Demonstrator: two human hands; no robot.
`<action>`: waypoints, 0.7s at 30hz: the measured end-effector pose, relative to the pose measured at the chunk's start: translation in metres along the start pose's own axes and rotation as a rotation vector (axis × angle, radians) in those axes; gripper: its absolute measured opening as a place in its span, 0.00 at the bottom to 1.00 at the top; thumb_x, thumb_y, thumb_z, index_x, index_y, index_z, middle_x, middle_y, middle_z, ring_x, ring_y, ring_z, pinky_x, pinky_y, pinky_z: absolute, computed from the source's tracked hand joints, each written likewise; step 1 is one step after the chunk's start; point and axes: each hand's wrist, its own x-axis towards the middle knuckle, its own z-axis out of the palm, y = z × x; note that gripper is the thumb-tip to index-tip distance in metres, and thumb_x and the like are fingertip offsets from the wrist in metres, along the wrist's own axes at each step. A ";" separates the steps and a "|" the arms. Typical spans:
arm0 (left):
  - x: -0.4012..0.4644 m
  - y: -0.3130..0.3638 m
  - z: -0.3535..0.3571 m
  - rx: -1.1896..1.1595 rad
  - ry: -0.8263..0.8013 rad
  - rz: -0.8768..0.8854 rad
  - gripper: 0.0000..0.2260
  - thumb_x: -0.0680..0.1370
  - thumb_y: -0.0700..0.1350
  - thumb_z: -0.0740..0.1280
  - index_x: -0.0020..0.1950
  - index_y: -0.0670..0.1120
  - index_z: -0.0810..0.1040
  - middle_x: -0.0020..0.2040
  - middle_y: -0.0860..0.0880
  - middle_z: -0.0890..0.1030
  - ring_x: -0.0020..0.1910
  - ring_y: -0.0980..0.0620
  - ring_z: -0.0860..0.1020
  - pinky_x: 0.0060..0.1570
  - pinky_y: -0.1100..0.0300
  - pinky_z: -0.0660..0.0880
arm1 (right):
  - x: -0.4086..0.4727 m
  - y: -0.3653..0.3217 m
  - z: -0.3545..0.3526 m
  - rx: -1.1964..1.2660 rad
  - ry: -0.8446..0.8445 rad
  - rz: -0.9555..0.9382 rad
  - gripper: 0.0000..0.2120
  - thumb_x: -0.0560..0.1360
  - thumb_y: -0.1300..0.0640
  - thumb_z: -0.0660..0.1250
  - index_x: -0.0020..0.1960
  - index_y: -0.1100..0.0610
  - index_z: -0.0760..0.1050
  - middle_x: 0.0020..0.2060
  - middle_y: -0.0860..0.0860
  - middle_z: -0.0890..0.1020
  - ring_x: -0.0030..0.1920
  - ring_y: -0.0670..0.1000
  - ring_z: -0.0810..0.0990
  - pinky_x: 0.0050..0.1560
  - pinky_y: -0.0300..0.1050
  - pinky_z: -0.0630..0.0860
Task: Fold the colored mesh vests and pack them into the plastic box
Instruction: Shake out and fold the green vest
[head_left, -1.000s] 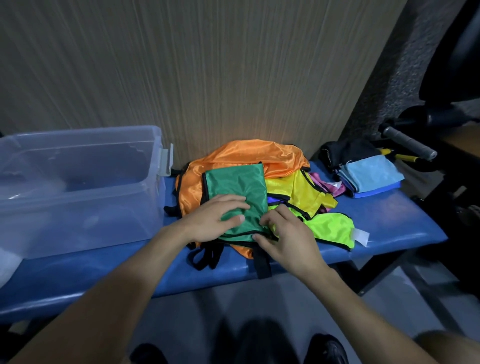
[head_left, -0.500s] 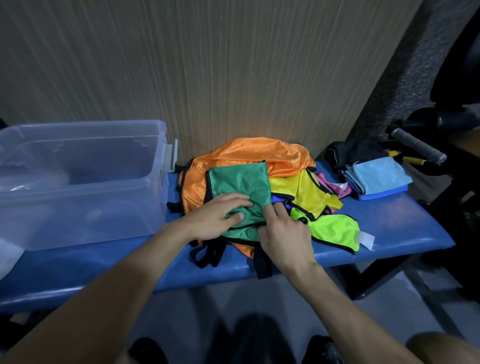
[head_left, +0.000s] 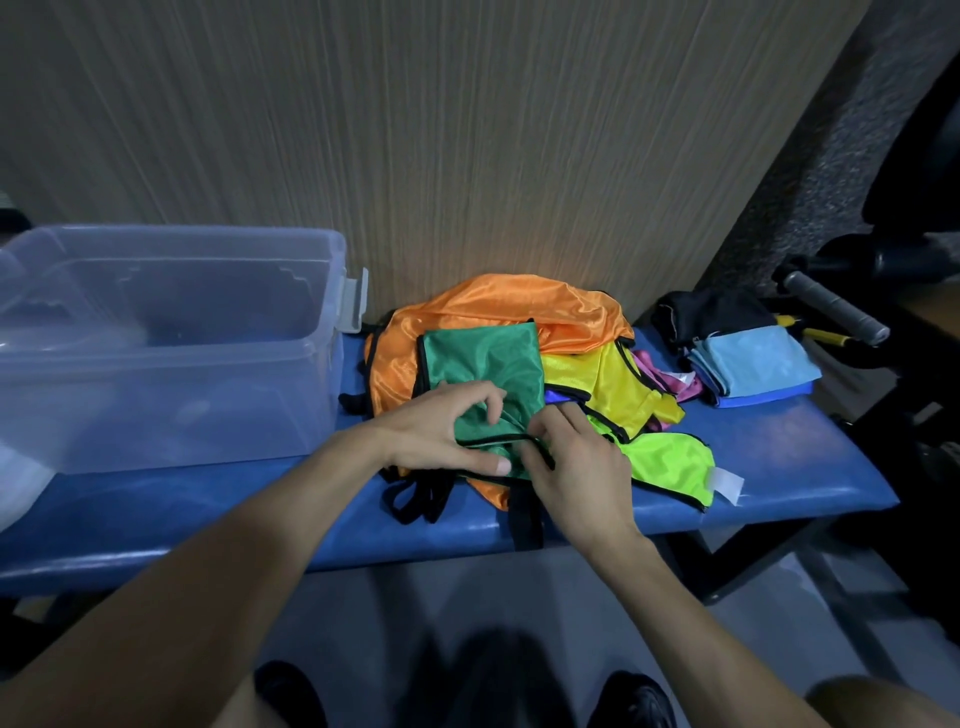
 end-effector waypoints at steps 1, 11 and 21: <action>0.000 0.000 0.001 0.045 0.012 0.022 0.17 0.73 0.59 0.76 0.50 0.54 0.72 0.75 0.56 0.69 0.74 0.62 0.61 0.77 0.47 0.57 | 0.001 0.001 0.000 0.046 0.004 0.010 0.06 0.77 0.50 0.69 0.48 0.49 0.73 0.44 0.44 0.76 0.37 0.52 0.77 0.32 0.48 0.72; 0.004 0.003 -0.003 -0.076 0.030 0.034 0.08 0.76 0.54 0.75 0.44 0.57 0.77 0.75 0.59 0.70 0.76 0.61 0.65 0.77 0.42 0.58 | 0.006 -0.002 0.001 0.148 -0.018 -0.164 0.09 0.72 0.60 0.73 0.50 0.53 0.78 0.44 0.45 0.74 0.46 0.51 0.74 0.40 0.49 0.75; 0.005 0.000 -0.009 -0.086 0.008 0.027 0.12 0.72 0.41 0.76 0.41 0.53 0.75 0.72 0.59 0.74 0.74 0.65 0.67 0.76 0.45 0.60 | 0.009 -0.006 0.002 0.058 -0.041 -0.240 0.13 0.69 0.65 0.72 0.39 0.55 0.68 0.36 0.47 0.71 0.35 0.51 0.69 0.31 0.46 0.64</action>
